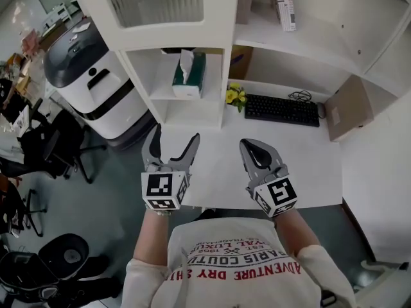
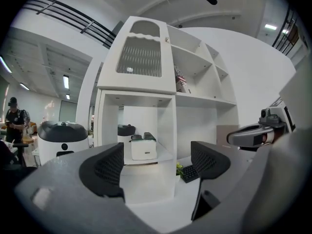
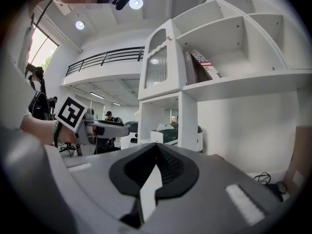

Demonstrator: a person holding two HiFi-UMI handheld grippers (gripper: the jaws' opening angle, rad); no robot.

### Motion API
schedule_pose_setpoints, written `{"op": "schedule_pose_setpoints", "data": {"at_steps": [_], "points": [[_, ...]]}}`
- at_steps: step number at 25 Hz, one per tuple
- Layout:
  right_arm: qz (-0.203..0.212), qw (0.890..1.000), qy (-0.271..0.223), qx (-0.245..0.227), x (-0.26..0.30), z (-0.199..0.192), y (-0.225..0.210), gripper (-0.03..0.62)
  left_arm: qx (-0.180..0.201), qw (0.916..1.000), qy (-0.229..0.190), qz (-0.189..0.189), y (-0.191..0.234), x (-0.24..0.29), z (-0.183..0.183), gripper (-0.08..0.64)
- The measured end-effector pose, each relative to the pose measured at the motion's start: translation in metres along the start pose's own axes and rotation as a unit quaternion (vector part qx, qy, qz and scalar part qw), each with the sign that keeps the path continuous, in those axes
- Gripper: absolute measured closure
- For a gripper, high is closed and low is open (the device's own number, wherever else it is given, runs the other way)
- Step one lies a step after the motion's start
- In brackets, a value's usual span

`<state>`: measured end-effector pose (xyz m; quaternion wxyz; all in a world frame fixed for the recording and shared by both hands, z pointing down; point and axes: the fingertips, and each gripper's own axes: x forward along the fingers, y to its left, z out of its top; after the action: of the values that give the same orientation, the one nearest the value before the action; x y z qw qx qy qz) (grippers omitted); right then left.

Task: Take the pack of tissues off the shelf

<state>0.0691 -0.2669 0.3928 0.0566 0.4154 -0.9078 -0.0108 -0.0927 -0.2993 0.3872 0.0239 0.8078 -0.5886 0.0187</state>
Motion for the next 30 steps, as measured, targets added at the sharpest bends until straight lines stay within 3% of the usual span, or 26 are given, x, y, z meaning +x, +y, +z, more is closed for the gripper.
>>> {"op": "schedule_pose_setpoints", "data": {"at_steps": [11, 16, 19, 30], "points": [[-0.017, 1.0, 0.017, 0.006, 0.083, -0.009, -0.037, 0.592, 0.005, 0.999, 0.034, -0.028, 0.038, 0.111, -0.014, 0.101], [-0.022, 0.999, 0.027, 0.01, 0.107, -0.016, -0.049, 0.592, -0.001, 0.9987, 0.045, -0.025, 0.047, 0.149, -0.025, 0.025], [-0.025, 0.999, 0.035, 0.01, 0.117, -0.021, -0.054, 0.592, -0.001, 0.9984, 0.05, -0.025, 0.05, 0.166, -0.029, -0.005], [-0.037, 0.997, 0.061, 0.021, 0.135, -0.041, -0.072, 0.592, 0.022, 0.9966, 0.08, 0.0, 0.057, 0.205, -0.04, -0.008]]}}
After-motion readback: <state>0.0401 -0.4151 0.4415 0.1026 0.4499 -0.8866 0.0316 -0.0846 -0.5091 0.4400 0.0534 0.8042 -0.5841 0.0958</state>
